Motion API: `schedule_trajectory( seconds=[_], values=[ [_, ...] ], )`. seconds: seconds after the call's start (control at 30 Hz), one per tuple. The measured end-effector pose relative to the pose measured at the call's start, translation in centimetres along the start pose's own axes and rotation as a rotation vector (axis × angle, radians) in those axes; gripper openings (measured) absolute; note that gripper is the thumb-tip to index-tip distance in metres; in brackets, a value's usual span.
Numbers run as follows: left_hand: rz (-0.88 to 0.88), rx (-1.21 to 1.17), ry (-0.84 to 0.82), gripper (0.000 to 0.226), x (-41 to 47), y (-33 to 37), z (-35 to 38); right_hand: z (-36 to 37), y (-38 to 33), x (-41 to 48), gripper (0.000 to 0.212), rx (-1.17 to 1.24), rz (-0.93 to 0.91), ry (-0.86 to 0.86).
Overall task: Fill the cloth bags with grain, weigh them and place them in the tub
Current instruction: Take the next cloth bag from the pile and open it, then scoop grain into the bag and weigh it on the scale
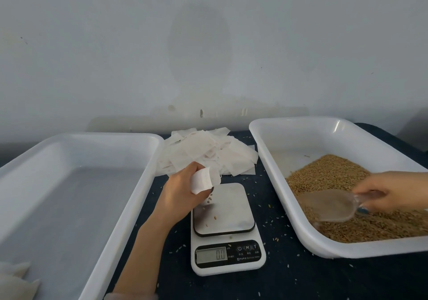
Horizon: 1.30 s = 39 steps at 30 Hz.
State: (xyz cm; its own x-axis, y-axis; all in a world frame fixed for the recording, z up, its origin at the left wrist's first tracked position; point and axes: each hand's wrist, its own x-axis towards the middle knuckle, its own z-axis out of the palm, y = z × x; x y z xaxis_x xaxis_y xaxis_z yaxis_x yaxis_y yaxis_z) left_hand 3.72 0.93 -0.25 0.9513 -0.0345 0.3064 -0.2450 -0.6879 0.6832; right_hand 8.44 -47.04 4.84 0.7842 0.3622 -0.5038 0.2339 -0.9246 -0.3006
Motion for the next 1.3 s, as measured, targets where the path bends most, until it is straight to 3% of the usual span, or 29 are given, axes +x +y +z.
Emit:
schedule_trajectory(
  seconds=[0.13, 0.37, 0.53, 0.7, 0.87, 1.03, 1.3],
  values=[
    [0.003, -0.037, 0.004, 0.035, 0.0, 0.3, 0.0, -0.7, 0.0, -1.9, 0.061, 0.177, -0.083, 0.076],
    [0.027, -0.229, 0.006, 0.029, -0.2, 1.5, 0.3, 1.1, -0.5, -2.3, 0.057, 0.375, -0.074, 0.152],
    [0.0, -0.199, -0.023, 0.033, -0.2, 1.2, 0.6, 1.4, -0.1, -2.1, 0.019, 0.006, 0.09, 0.224],
    [0.012, -0.194, -0.029, 0.031, -0.4, 1.4, 0.5, 2.9, -4.3, -0.6, 0.007, -0.108, 0.08, 0.23],
    [0.024, -0.185, -0.028, 0.031, -0.5, 1.5, 0.3, 4.2, -6.0, -0.8, 0.013, -0.123, 0.072, 0.328],
    [0.033, -0.144, -0.024, 0.032, -0.4, 1.6, 0.5, 5.3, -5.6, -0.9, 0.05, -0.058, 0.023, 0.375],
    [0.026, -0.138, -0.03, 0.032, -0.4, 1.5, 0.5, 5.6, -7.8, -0.6, 0.007, -0.044, -0.01, 0.362]
  ],
)
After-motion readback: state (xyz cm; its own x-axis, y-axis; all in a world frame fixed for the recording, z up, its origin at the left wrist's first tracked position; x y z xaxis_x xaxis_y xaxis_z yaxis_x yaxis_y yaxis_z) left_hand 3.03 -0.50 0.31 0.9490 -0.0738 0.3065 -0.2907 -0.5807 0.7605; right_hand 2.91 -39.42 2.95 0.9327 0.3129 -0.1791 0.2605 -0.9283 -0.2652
